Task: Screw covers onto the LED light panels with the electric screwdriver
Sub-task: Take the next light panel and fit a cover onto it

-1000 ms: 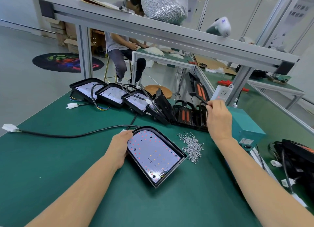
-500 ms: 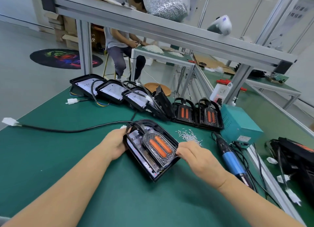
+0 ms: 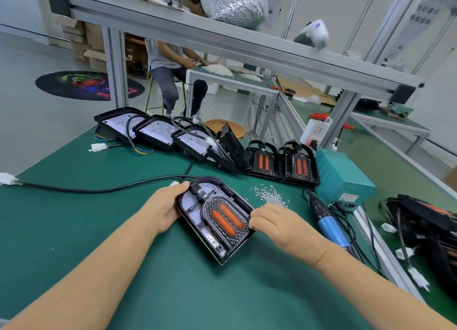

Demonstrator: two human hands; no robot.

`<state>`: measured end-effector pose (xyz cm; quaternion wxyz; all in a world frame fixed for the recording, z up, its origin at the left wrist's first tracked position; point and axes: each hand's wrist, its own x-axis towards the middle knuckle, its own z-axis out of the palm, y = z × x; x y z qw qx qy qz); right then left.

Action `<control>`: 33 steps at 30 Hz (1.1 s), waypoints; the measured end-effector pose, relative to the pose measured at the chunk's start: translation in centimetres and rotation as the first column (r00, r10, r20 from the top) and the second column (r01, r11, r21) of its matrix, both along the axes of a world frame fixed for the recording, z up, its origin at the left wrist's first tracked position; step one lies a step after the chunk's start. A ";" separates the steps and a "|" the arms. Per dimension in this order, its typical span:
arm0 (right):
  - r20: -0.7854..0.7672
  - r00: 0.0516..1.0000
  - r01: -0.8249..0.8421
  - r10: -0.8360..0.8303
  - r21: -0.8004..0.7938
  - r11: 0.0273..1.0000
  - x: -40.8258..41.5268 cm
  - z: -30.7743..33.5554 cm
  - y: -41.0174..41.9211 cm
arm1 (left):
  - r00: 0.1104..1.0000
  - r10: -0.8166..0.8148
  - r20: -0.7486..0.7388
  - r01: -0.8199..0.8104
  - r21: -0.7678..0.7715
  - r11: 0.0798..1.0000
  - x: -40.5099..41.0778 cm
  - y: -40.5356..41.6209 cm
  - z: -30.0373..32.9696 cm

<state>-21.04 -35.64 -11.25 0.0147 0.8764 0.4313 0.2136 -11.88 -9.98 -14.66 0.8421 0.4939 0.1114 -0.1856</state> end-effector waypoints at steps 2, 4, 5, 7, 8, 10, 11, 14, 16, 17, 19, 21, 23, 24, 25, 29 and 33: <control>0.011 1.000 0.000 0.000 -0.006 1.000 0.1 0.1 0.0 | 1.000 -0.002 0.011 0.001 0.019 1.000 0.0 0.0 -0.1; 0.012 1.000 0.006 -0.006 -0.012 1.000 0.0 0.3 0.0 | 1.000 0.003 0.022 -0.004 0.058 0.998 -0.1 -0.1 -0.1; 0.008 1.000 0.010 -0.010 -0.011 1.000 0.0 0.2 0.0 | 1.000 0.017 0.025 -0.018 0.071 0.997 -0.1 -0.2 -0.1; 0.011 1.000 0.024 -0.024 -0.006 1.000 -0.1 0.1 0.0 | 0.999 0.041 0.032 -0.043 0.095 0.995 -0.1 -0.2 0.0; 0.017 0.999 0.034 -0.034 -0.004 0.999 -0.2 0.1 0.0 | 0.998 0.047 0.034 -0.051 0.109 0.993 -0.2 -0.3 0.0; 0.025 0.998 0.048 -0.049 0.009 0.999 -0.3 0.0 0.1 | 0.997 0.055 0.044 -0.061 0.138 0.989 -0.4 -0.4 0.0; 0.031 0.998 0.057 -0.058 0.015 0.998 -0.3 0.0 0.2 | 0.996 0.057 0.071 -0.069 0.182 0.981 -0.6 -0.4 0.0; 0.053 0.994 0.093 -0.095 0.048 0.995 -0.6 -0.3 0.2 | 0.943 -0.032 0.330 -0.185 0.603 0.776 -1.2 -0.3 -0.7; 0.055 0.992 0.111 -0.116 0.086 0.990 -0.8 -0.6 0.3 | 0.880 -0.162 0.447 -0.323 0.811 0.488 -1.6 -0.1 -1.3; 0.051 0.991 0.120 -0.126 0.110 0.987 -0.9 -0.7 0.4 | 0.864 -0.202 0.461 -0.358 0.845 0.397 -1.8 0.0 -1.5; 0.040 0.988 0.140 -0.149 0.164 0.976 -1.1 -0.9 0.7 | 0.851 -0.242 0.467 -0.374 0.861 0.345 -2.1 0.1 -1.7; 0.032 0.985 0.161 -0.171 0.205 0.966 -1.2 -1.1 1.1 | 0.839 -0.278 0.468 -0.372 0.866 0.335 -2.1 0.1 -1.5; 0.017 0.983 0.174 -0.183 0.228 0.958 -1.4 -1.2 1.3 | 0.829 -0.327 0.454 -0.359 0.880 0.311 -1.9 0.1 -1.2; 0.011 0.982 0.179 -0.186 0.237 0.955 -1.6 -1.2 1.3 | 0.824 -0.348 0.446 -0.351 0.885 0.305 -1.7 0.1 -1.0; 0.008 0.982 0.181 -0.189 0.243 0.953 -1.8 -1.2 1.3 | 0.821 -0.367 0.438 -0.339 0.890 0.305 -1.6 0.1 -1.0; -0.005 0.980 0.192 -0.199 0.285 0.939 -2.9 -1.5 1.3 | 0.820 -0.416 0.392 -0.287 0.912 0.294 -1.1 0.0 -1.0; -0.066 0.976 0.220 -0.210 0.337 0.916 -3.3 -1.8 1.4 | 0.802 -0.455 0.387 -0.280 0.916 0.287 -0.6 -0.2 -0.9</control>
